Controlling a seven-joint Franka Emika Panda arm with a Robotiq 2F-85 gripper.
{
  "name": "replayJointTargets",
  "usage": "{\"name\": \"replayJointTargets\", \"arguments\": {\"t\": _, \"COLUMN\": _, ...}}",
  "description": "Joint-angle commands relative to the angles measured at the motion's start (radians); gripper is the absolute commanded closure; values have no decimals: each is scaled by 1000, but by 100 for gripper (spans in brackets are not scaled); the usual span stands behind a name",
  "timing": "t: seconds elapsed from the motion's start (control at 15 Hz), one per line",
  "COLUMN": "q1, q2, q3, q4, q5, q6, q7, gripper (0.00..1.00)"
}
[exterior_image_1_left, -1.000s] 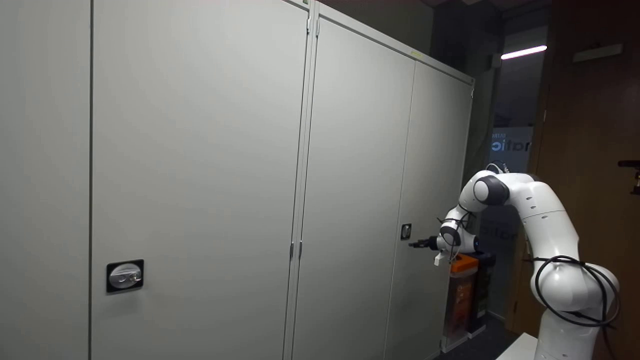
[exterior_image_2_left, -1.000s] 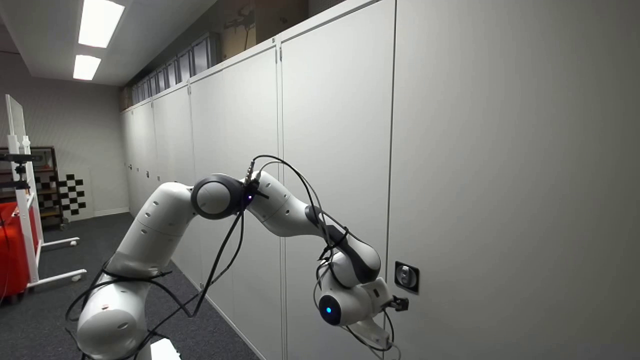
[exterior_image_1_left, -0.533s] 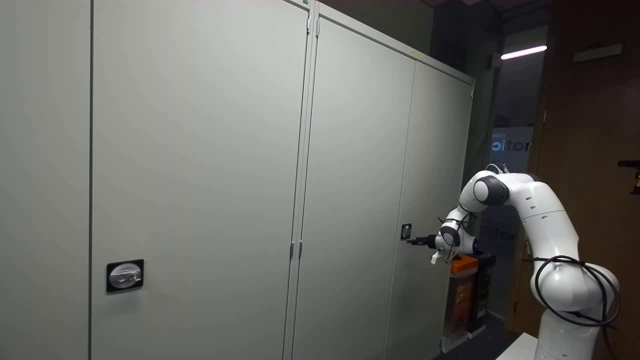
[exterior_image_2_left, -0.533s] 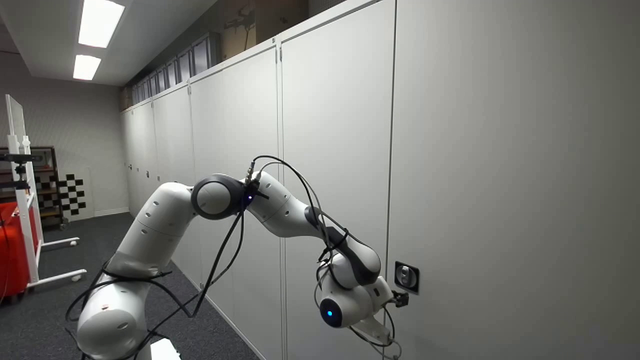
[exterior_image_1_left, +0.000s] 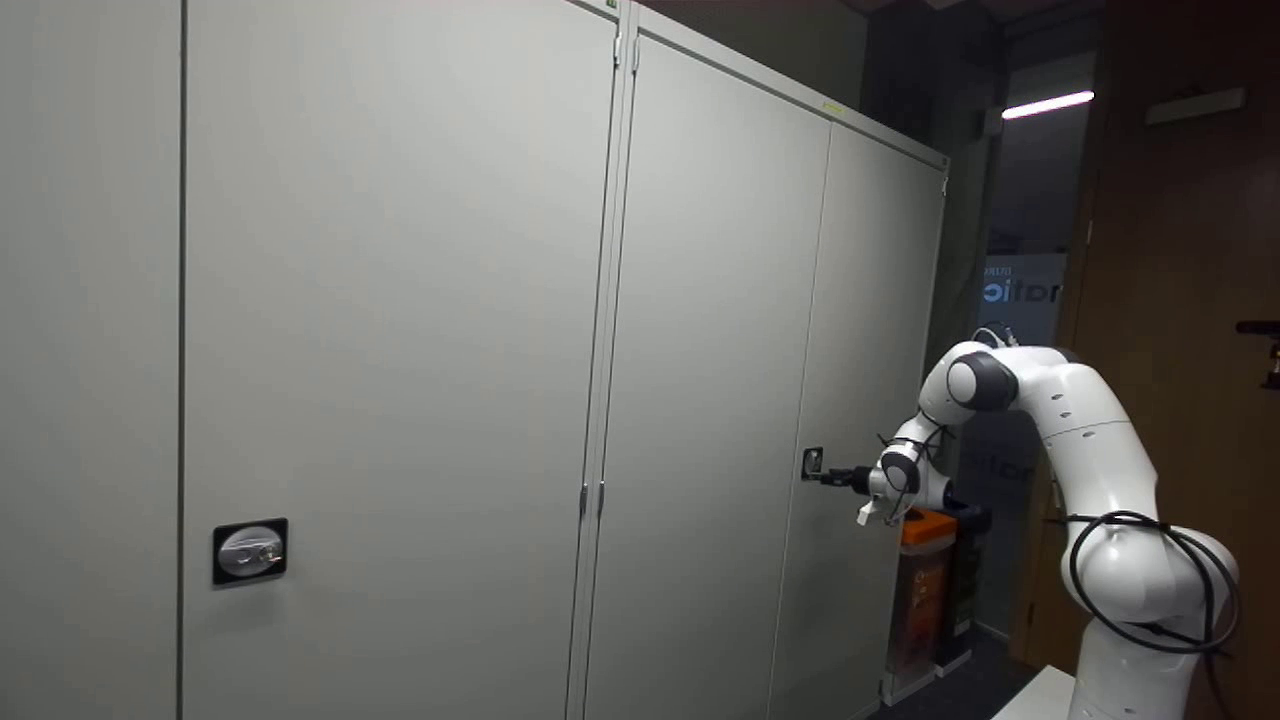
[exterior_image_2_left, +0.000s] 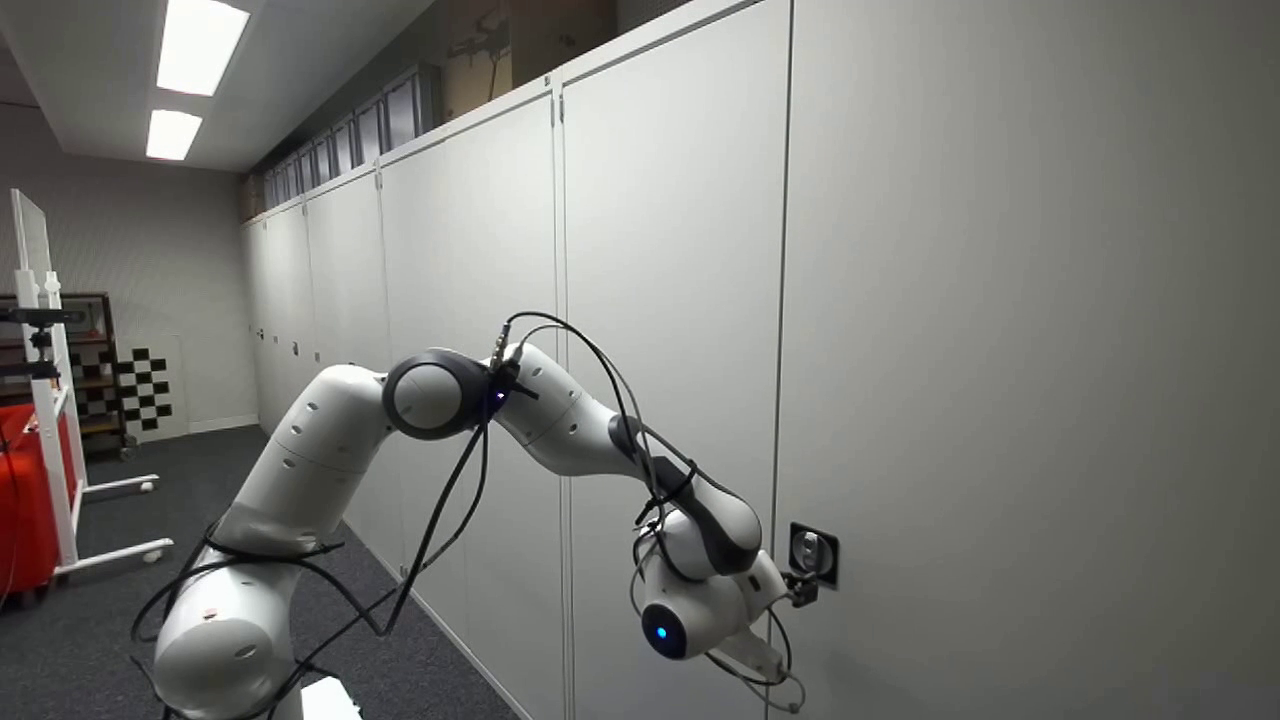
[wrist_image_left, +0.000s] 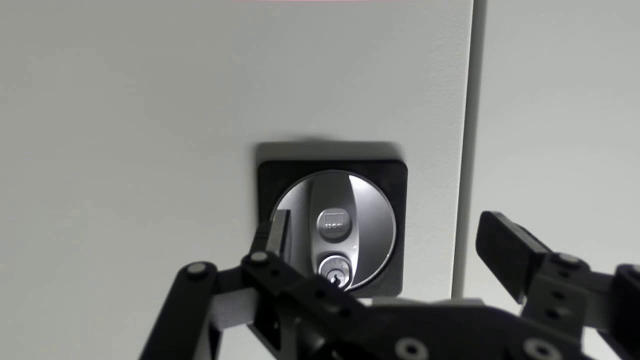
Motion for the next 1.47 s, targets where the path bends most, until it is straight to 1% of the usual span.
{"name": "replayJointTargets", "arguments": {"t": 0.0, "q1": 4, "q2": 8, "q3": -18, "q4": 0, "q5": 42, "q6": -66, "q7": -34, "gripper": 0}}
{"name": "replayJointTargets", "arguments": {"t": 0.73, "q1": -3, "q2": 45, "q3": -25, "q4": 27, "q5": 40, "q6": -154, "q7": -31, "gripper": 0}}
{"name": "replayJointTargets", "arguments": {"t": 1.4, "q1": -5, "q2": 47, "q3": -31, "q4": 55, "q5": 70, "q6": -146, "q7": -28, "gripper": 0}}
